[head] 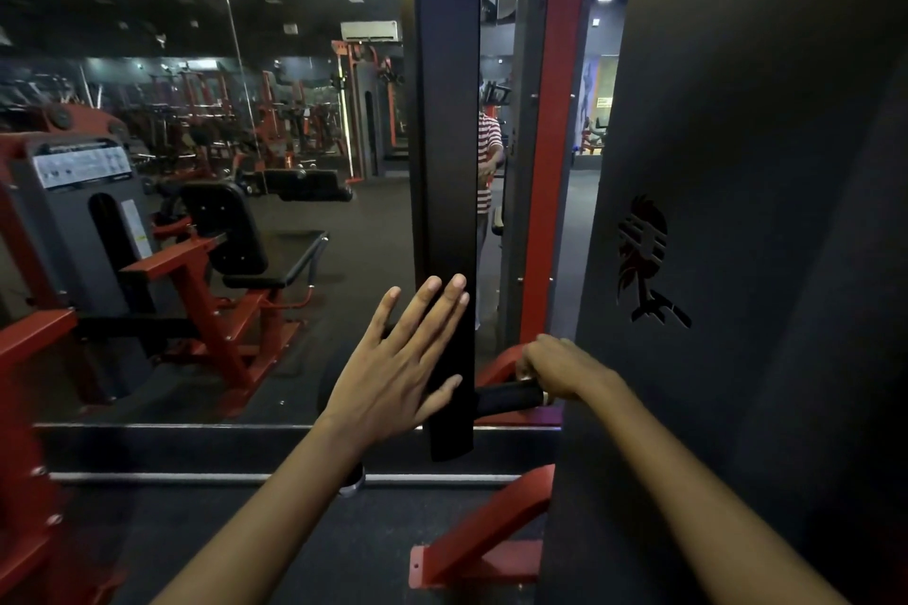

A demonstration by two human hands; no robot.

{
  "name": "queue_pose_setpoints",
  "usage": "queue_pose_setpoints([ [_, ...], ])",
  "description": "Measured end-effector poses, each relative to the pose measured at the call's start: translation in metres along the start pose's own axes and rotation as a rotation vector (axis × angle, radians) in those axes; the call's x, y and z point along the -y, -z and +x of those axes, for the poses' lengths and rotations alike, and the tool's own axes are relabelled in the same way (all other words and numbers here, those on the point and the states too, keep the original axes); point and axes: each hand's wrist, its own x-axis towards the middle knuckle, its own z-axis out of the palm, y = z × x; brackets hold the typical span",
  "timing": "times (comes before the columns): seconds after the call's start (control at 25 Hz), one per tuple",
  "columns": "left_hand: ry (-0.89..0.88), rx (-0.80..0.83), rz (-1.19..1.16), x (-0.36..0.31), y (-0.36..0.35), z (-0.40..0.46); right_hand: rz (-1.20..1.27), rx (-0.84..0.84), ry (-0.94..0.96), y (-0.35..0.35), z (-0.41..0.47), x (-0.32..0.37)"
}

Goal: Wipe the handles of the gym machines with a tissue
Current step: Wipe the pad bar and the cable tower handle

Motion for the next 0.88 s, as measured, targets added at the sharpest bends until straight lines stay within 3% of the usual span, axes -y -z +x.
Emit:
queue_pose_setpoints([
  [0.16, 0.012, -0.002, -0.005, -0.001, 0.000, 0.000, 0.064, -0.116, 0.034, 0.000, -0.002, 0.008],
  [0.32, -0.002, -0.008, -0.011, -0.001, 0.000, 0.000, 0.255, -0.076, 0.164, 0.021, -0.006, 0.060],
  [0.4, -0.002, -0.011, -0.011, -0.001, 0.001, 0.000, 0.217, -0.034, 0.192, 0.021, -0.006, 0.059],
  [0.56, -0.002, -0.011, -0.020, -0.002, 0.001, 0.001, -0.009, -0.044, 0.068, 0.000, -0.006, 0.007],
  [0.64, 0.002, -0.001, -0.028, -0.003, 0.002, 0.001, 0.076, -0.179, 0.007, -0.015, -0.012, 0.000],
  [0.8, 0.008, 0.009, -0.034, -0.003, 0.003, 0.000, 0.382, -0.883, -0.197, -0.037, -0.059, 0.027],
  [0.88, 0.016, 0.011, -0.040, -0.004, 0.004, 0.001, 0.352, -1.036, -0.277, -0.055, -0.075, 0.041],
])
